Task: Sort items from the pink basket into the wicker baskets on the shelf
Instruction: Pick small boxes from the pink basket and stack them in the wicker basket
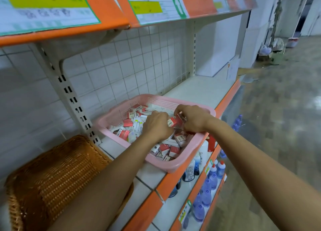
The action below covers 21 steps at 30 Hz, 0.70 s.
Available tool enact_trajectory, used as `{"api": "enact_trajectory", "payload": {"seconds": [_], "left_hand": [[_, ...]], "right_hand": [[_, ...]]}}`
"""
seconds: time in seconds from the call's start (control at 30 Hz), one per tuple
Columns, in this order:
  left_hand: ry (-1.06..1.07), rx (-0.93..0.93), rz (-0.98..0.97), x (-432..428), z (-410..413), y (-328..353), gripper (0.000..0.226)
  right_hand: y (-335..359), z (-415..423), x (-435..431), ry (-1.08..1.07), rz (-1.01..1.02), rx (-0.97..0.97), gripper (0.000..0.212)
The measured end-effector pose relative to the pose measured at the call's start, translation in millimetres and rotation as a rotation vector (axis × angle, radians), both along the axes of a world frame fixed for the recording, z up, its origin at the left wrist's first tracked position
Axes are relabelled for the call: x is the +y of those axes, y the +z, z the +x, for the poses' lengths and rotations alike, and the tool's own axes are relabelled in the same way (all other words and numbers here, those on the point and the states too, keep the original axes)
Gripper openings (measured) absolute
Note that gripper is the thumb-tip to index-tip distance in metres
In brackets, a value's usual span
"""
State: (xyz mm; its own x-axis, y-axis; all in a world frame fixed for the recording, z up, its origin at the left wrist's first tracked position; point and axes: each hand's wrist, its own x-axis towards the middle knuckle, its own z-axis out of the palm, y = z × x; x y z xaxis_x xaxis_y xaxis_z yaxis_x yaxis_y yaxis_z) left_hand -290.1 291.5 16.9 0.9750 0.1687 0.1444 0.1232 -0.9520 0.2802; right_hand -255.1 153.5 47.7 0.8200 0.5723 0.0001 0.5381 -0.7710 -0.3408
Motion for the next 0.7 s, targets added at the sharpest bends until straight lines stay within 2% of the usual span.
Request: {"api": "enact_trajectory", "payload": {"seconds": [0.1,0.23,0.4,0.57,0.7], "left_hand": [[0.028,-0.087,-0.055,2.2,-12.7,6.2,0.029],[0.067,-0.19,-0.1,2.1,-40.7,19.3,0.034],[0.054,-0.296,-0.159,3.7,-92.5,34.5,0.029],[0.102,-0.33,-0.159,10.8,-156.5,32.2,0.034],[0.161,-0.321,-0.16,20.2,-205.3,26.7,0.034]], "right_hand": [[5.0,-11.7,-5.8,0.002,0.18,0.007,0.044],[13.3,-35.3,-8.8,0.031,0.326,0.028,0.056],[14.2,-76.9,-4.4,0.047,0.705,0.32,0.063],[5.4,-121.4,11.5,0.108,0.76,0.344,0.054],[-2.7,-158.0,31.3,0.187,0.719,0.309,0.05]]}}
